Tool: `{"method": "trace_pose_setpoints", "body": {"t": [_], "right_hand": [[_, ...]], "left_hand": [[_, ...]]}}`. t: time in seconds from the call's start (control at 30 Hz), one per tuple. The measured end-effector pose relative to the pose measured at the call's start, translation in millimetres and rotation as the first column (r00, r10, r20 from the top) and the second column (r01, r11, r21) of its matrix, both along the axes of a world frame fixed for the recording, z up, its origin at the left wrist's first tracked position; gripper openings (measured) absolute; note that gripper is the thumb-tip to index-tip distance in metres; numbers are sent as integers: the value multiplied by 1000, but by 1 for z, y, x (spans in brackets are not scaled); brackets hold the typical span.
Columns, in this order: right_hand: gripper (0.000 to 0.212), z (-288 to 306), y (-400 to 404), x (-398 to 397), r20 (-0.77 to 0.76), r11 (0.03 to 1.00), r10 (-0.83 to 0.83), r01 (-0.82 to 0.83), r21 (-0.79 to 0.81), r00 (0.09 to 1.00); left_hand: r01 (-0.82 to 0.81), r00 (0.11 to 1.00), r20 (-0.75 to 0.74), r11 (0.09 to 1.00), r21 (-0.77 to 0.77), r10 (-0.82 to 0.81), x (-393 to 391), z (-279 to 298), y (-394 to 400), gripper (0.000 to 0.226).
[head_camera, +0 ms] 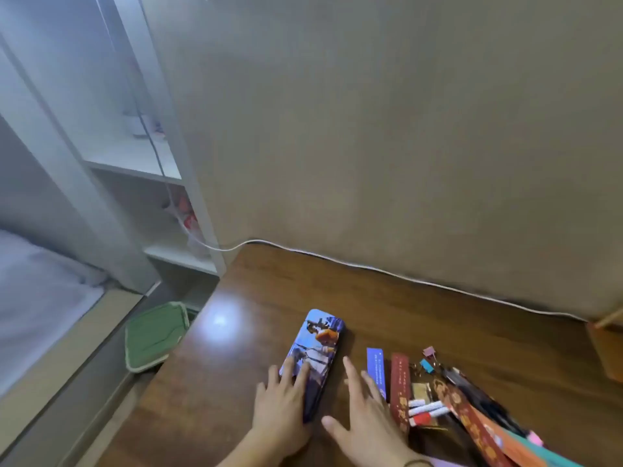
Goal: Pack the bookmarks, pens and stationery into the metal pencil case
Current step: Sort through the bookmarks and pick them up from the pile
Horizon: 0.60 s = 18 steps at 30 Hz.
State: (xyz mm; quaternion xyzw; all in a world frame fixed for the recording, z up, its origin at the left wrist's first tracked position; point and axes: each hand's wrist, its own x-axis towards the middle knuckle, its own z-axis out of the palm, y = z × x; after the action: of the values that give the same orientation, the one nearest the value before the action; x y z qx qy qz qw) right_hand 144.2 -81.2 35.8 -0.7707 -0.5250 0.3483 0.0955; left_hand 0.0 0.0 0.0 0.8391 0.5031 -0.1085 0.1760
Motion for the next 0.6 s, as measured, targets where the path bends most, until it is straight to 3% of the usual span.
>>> {"method": "trace_pose_setpoints", "body": {"t": [0.2, 0.33, 0.47, 0.6], "right_hand": [[74, -17, 17, -17, -107, 990, -139, 135, -50, 984], [51, -30, 35, -16, -280, 940, -339, 312, -136, 898], [24, -37, 49, -23, -395, 858, -513, 471, -206, 762], [25, -52, 54, -32, -321, 846, -532, 509, -159, 783]], "left_hand": [[195, 979, 59, 981, 18, -196, -40, -4, 37, 87], [252, 948, 199, 968, 13, -250, -71, -8, 65, 76], [175, 968, 194, 983, -53, -162, -65, -15, 54, 106], [88, 965, 245, 995, 38, -94, -54, -27, 39, 95]]}}
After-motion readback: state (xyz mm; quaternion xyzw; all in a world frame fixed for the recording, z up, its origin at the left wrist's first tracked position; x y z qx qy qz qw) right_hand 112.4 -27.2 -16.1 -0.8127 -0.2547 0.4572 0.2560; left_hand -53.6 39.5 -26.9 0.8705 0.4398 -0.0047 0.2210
